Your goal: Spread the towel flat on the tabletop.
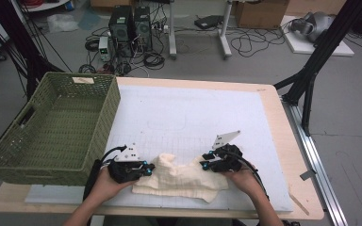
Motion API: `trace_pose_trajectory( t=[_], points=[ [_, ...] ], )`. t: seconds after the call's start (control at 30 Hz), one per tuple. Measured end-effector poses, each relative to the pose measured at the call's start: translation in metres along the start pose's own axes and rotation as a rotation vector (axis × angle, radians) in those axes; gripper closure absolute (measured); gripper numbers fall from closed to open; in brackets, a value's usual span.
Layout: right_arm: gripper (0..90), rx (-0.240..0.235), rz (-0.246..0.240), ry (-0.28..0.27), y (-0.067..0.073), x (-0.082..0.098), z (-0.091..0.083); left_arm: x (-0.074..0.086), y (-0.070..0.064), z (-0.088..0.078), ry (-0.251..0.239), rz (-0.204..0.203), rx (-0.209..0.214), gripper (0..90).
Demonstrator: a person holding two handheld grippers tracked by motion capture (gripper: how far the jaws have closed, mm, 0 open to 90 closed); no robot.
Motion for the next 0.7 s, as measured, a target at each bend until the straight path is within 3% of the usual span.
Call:
trace_pose_trajectory(
  t=[0.07, 0.1, 0.17, 0.3, 0.37, 0.5, 0.6, 0.7],
  points=[
    [73.2, 0.021, -0.013, -0.004, 0.001, 0.000, 0.001, 0.001, 0.001, -0.004, -0.004, -0.004, -0.005, 87.4],
    [81.5, 0.012, -0.013, -0.003, 0.002, 0.000, 0.001, 0.001, 0.001, -0.005, -0.010, -0.007, -0.007, 87.4],
    [88.0, -0.009, -0.021, -0.001, 0.005, 0.000, 0.002, 0.000, 0.001, -0.006, -0.018, -0.011, -0.008, 87.5],
    [88.9, -0.001, -0.035, -0.008, 0.004, -0.005, -0.001, -0.008, 0.003, -0.007, -0.066, -0.017, -0.032, 87.5],
    [89.0, 0.040, -0.033, -0.034, -0.002, -0.011, -0.010, -0.017, 0.006, -0.010, -0.119, -0.030, -0.062, 87.6],
    [89.0, 0.176, -0.026, -0.107, -0.023, -0.027, -0.041, -0.038, 0.013, -0.020, -0.240, -0.047, -0.137, 87.6],
    [89.0, 0.258, -0.017, -0.158, -0.035, -0.035, -0.063, -0.043, 0.014, -0.023, -0.275, -0.041, -0.181, 87.6],
    [89.0, 0.285, 0.008, -0.169, -0.041, -0.033, -0.071, -0.032, 0.012, -0.017, -0.218, -0.055, -0.161, 87.5]
  ],
)
Point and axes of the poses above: each handheld gripper's, and its own axes: z roughly forward along the jaws, x roughly out of its underside, y roughly to its left, the point moved 7 cm from there along z, roughly forward along the jaws, and after that the axes turned 11 degrees about -z, right-handed, at the moved point
